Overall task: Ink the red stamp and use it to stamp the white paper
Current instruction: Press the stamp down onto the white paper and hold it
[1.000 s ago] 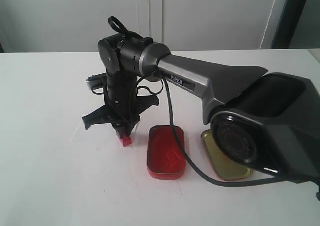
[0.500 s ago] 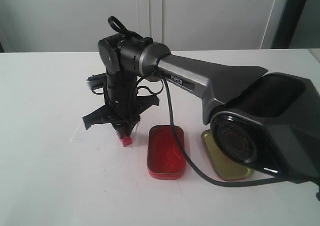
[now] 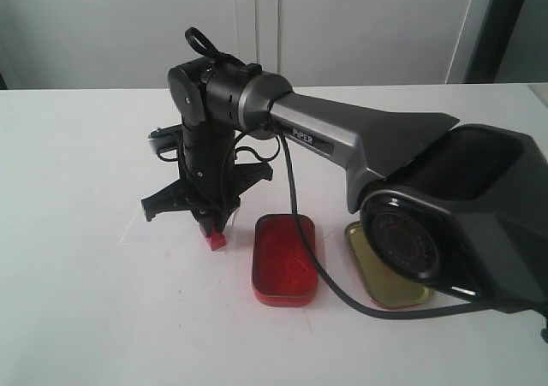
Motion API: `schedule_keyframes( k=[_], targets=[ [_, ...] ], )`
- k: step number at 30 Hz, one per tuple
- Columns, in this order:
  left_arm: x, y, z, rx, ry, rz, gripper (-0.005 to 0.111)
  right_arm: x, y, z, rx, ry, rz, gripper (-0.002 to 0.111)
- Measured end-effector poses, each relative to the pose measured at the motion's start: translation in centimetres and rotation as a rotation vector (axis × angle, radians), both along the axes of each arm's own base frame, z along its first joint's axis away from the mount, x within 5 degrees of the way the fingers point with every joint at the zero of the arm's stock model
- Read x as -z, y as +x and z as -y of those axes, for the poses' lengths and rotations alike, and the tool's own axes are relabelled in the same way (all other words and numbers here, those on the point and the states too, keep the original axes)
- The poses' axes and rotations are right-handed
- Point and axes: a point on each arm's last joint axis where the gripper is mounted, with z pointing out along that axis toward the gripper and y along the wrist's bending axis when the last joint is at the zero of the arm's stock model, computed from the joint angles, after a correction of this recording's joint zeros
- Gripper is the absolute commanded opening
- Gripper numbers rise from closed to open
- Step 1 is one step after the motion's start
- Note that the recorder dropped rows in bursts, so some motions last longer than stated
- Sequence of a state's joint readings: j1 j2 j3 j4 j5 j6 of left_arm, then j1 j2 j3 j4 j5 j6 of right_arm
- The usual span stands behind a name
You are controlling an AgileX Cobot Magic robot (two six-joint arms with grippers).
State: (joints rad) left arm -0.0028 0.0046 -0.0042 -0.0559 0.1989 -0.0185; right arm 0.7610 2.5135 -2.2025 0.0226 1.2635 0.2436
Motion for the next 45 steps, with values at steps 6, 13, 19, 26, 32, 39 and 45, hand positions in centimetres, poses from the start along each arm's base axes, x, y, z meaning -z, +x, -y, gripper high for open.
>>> schedule_keyframes(
  k=[6, 13, 19, 26, 32, 39, 45],
  targets=[
    [0.00, 0.00, 0.00, 0.000, 0.000, 0.000, 0.000, -0.01, -0.13, -0.13, 0.005, 0.015, -0.014, 0.000],
    [0.00, 0.00, 0.00, 0.000, 0.000, 0.000, 0.000, 0.00, -0.02, -0.02, -0.001, 0.003, -0.002, 0.000],
    [0.00, 0.00, 0.00, 0.000, 0.000, 0.000, 0.000, 0.00, -0.03, -0.03, 0.010, -0.010, 0.010, 0.000],
    [0.00, 0.00, 0.00, 0.000, 0.000, 0.000, 0.000, 0.00, -0.27, -0.28, 0.010, 0.009, -0.009, 0.000],
    [0.00, 0.00, 0.00, 0.000, 0.000, 0.000, 0.000, 0.00, -0.07, -0.07, 0.020, -0.022, 0.021, 0.000],
    [0.00, 0.00, 0.00, 0.000, 0.000, 0.000, 0.000, 0.00, -0.23, -0.24, 0.019, 0.006, -0.006, 0.000],
    [0.00, 0.00, 0.00, 0.000, 0.000, 0.000, 0.000, -0.21, -0.14, -0.14, 0.018, -0.002, 0.007, 0.000]
  ],
)
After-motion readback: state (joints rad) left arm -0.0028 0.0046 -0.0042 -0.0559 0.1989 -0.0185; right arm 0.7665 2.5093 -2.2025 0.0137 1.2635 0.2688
